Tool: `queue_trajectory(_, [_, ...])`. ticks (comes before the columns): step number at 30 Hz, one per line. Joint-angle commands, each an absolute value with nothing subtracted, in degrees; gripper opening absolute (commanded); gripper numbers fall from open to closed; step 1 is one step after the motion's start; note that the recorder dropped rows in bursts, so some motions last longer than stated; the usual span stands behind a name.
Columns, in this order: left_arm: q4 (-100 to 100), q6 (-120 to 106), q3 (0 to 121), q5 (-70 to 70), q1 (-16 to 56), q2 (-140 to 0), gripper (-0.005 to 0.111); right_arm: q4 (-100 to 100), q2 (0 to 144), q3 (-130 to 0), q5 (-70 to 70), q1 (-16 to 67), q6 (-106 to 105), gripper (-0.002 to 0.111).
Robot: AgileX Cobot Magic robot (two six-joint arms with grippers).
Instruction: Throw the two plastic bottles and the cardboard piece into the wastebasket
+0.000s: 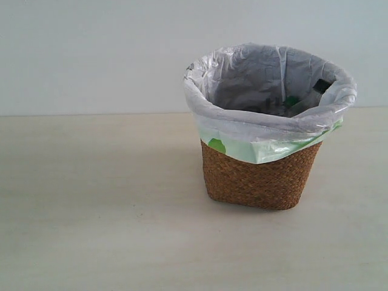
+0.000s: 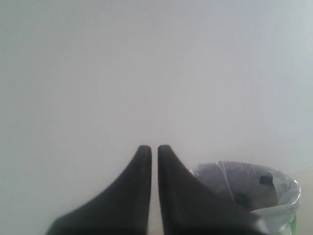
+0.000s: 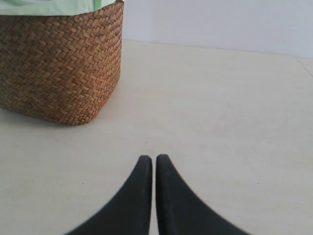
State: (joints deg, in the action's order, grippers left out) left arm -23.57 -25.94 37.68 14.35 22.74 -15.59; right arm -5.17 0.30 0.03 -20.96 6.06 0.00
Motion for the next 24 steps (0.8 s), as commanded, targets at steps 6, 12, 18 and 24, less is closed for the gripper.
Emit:
queue_trajectory(6, [-25.0,-24.4,34.7,13.9,22.6,-4.8,0.004,-5.2,0.0,0.0,-20.6,5.8,0.0,0.000])
queue_trajectory(12, [-25.0,-24.4,34.7,13.7,22.6,-3.1,0.004,-5.2,0.0,0.0,-20.6,5.8,0.0,0.000])
queue_trajectory(18, [-25.0,-24.5,34.7,13.6,22.6,-3.1,0.004,-5.2,0.0,0.0,-20.6,5.8,0.0,0.000])
queue_trajectory(24, [-25.0,-24.4,34.7,13.5,22.6,-3.1,0.004,-5.2,0.0,0.0,-20.6,5.8,0.0,0.000])
